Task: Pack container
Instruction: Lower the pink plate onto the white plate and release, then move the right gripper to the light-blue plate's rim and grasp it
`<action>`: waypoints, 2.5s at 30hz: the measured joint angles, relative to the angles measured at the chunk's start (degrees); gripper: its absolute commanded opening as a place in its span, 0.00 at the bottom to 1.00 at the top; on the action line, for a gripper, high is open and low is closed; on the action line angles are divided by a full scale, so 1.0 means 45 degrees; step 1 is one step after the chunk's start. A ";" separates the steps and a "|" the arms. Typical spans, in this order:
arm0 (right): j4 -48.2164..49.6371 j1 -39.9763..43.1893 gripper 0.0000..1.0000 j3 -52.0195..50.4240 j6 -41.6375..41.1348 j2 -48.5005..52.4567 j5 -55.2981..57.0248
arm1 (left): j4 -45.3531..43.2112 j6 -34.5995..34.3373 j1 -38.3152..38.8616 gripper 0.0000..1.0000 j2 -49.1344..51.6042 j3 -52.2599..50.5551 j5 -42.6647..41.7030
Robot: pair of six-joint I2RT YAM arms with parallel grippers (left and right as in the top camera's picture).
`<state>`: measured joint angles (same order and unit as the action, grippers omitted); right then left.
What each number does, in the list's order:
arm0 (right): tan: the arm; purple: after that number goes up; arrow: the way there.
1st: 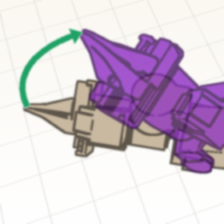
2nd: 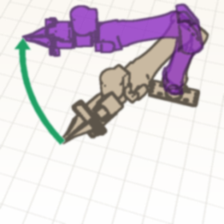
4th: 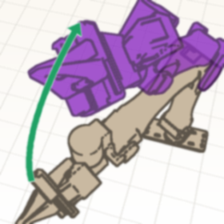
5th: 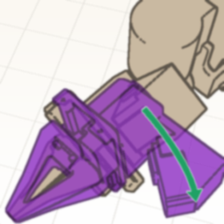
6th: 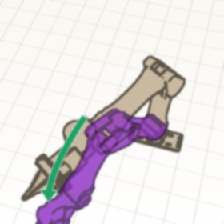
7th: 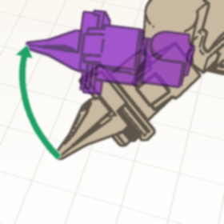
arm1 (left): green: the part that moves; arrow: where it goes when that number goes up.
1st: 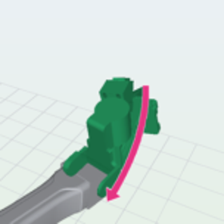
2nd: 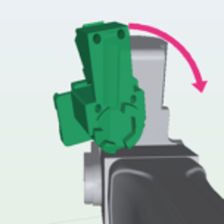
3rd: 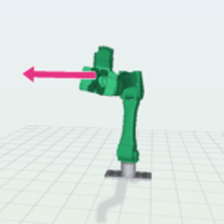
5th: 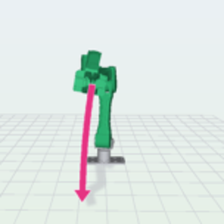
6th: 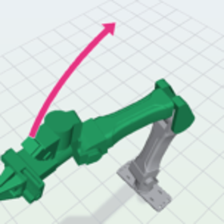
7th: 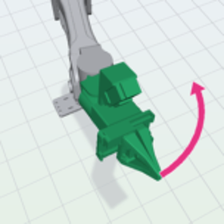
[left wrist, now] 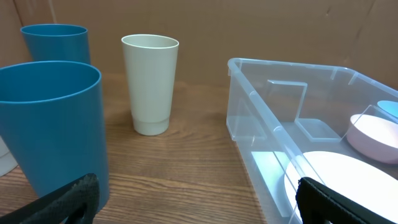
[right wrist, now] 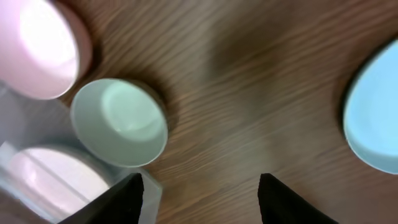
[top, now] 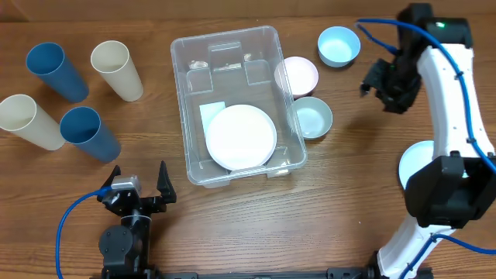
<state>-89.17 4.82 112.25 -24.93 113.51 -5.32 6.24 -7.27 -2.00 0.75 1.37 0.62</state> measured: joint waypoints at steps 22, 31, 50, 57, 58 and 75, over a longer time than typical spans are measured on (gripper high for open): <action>0.1846 0.5586 0.61 -0.3983 -0.2171 -0.0024 0.0505 | 0.0000 0.0000 0.0000 1.00 0.0000 0.0000 0.0000; 0.1715 0.8208 0.60 -0.4371 -0.2331 -0.0039 0.1855 | 0.0000 0.0000 0.0000 1.00 0.0000 0.0000 0.0000; 0.4823 1.0321 0.43 -0.7927 -0.1268 -0.0053 0.2205 | 0.0000 0.0000 0.0000 1.00 0.0000 0.0000 -0.0005; 0.5960 1.0069 0.07 -0.8825 -0.0806 -0.0194 0.1676 | 0.0000 0.0000 0.0005 1.00 0.0000 0.0000 -0.0005; 0.5994 0.9972 0.04 -0.8854 -0.0777 -0.0223 0.1608 | -0.0005 0.0000 0.0000 1.00 0.0000 0.0000 -0.0005; 0.6071 0.6698 0.04 -0.6528 -0.0359 -0.0525 0.0826 | 0.0000 0.0000 0.0005 1.00 0.0000 0.0000 -0.0005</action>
<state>-61.84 34.96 82.87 -26.55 111.15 -1.61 6.24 -7.27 -1.98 0.75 1.37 0.60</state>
